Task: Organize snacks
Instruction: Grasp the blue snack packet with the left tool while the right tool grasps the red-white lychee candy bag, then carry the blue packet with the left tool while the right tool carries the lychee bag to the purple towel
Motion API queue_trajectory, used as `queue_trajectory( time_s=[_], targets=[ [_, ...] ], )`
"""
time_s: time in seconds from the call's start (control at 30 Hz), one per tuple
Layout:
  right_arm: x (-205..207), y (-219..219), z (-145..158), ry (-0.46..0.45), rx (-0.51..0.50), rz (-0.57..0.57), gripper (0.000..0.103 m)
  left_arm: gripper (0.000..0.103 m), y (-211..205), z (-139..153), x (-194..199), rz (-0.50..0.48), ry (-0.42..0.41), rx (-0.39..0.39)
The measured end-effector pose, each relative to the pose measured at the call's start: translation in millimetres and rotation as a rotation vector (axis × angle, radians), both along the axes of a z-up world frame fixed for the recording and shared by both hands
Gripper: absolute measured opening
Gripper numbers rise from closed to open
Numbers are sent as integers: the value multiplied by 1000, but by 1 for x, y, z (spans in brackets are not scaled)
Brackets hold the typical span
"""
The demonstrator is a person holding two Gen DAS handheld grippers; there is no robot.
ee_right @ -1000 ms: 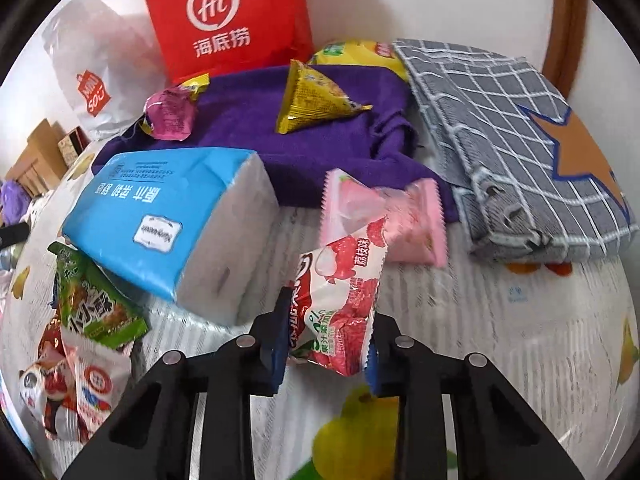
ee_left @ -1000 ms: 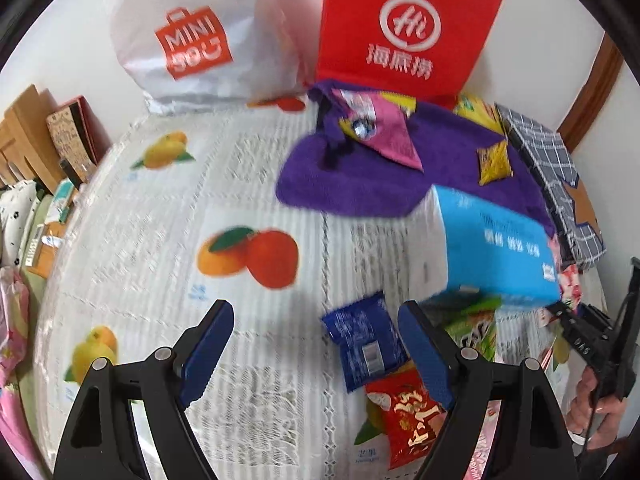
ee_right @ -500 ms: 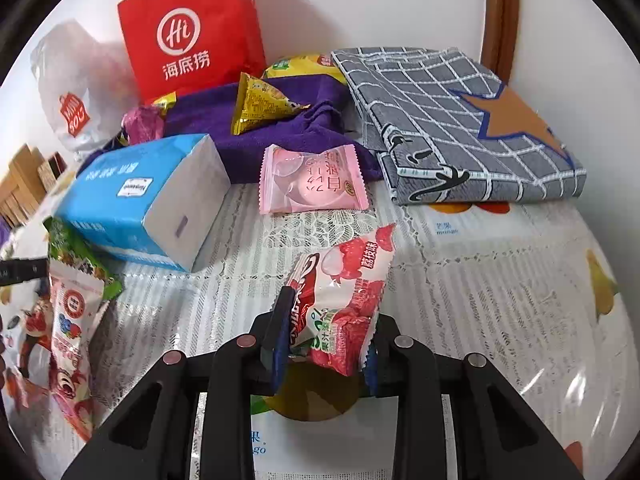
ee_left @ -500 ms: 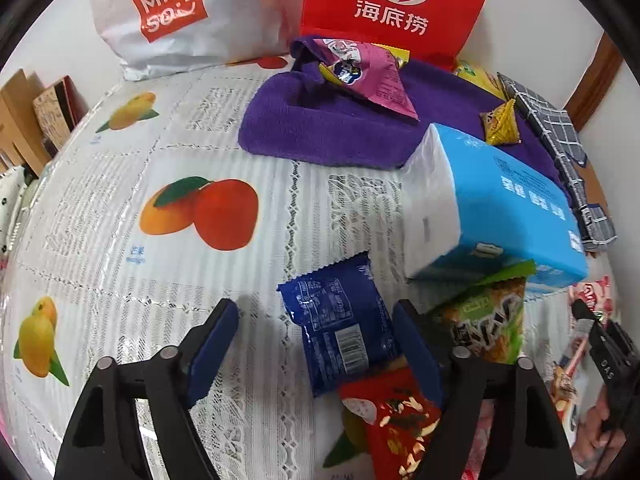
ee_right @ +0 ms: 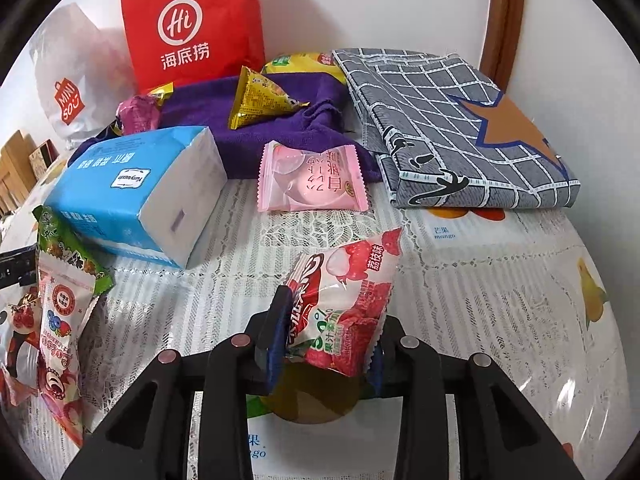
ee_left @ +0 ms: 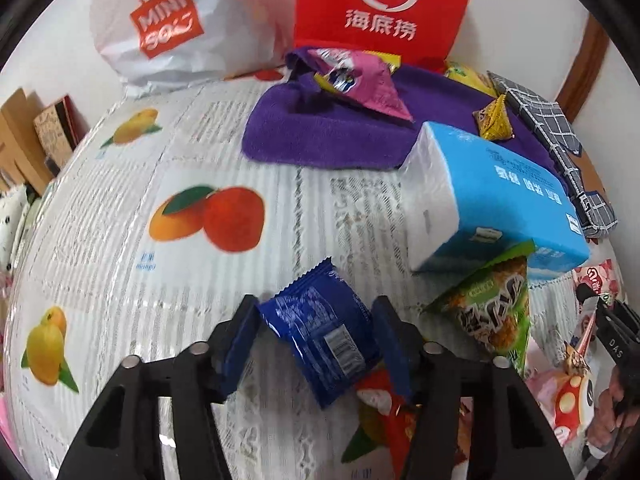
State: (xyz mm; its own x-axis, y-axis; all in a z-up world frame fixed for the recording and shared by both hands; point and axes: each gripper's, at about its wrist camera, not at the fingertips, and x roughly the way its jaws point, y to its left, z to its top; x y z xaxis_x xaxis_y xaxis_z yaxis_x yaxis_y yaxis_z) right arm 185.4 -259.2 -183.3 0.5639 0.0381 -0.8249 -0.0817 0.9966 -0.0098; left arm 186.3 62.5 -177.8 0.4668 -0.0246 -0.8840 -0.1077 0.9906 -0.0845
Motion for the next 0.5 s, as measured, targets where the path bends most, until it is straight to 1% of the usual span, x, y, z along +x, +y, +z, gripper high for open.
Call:
queue_trajectory(
  time_s=[0.03, 0.1, 0.17, 0.2, 0.27, 0.33, 0.37, 0.5],
  targets=[
    [0, 0, 0, 0, 1, 0, 34, 69, 2, 0, -1, 8, 6, -12],
    [0, 0, 0, 0, 3, 0, 35, 69, 6, 0, -2, 24, 1, -41],
    [0, 0, 0, 1, 6, -1, 35, 66, 3, -1, -1, 33, -4, -31],
    [0, -1, 0, 1, 8, -1, 35, 58, 1, -1, -1, 27, -16, -16],
    [0, -1, 0, 1, 11, -2, 35, 48, -7, -2, 0, -7, -40, 21],
    [0, -1, -1, 1, 14, -3, 35, 37, -12, -1, 0, -53, -56, 7],
    [0, -1, -1, 1, 15, -3, 35, 33, -14, -1, -1, -76, -63, -4],
    [0, -2, -1, 2, 25, -4, 35, 33, -18, -2, -3, -87, -89, 19]
  ],
)
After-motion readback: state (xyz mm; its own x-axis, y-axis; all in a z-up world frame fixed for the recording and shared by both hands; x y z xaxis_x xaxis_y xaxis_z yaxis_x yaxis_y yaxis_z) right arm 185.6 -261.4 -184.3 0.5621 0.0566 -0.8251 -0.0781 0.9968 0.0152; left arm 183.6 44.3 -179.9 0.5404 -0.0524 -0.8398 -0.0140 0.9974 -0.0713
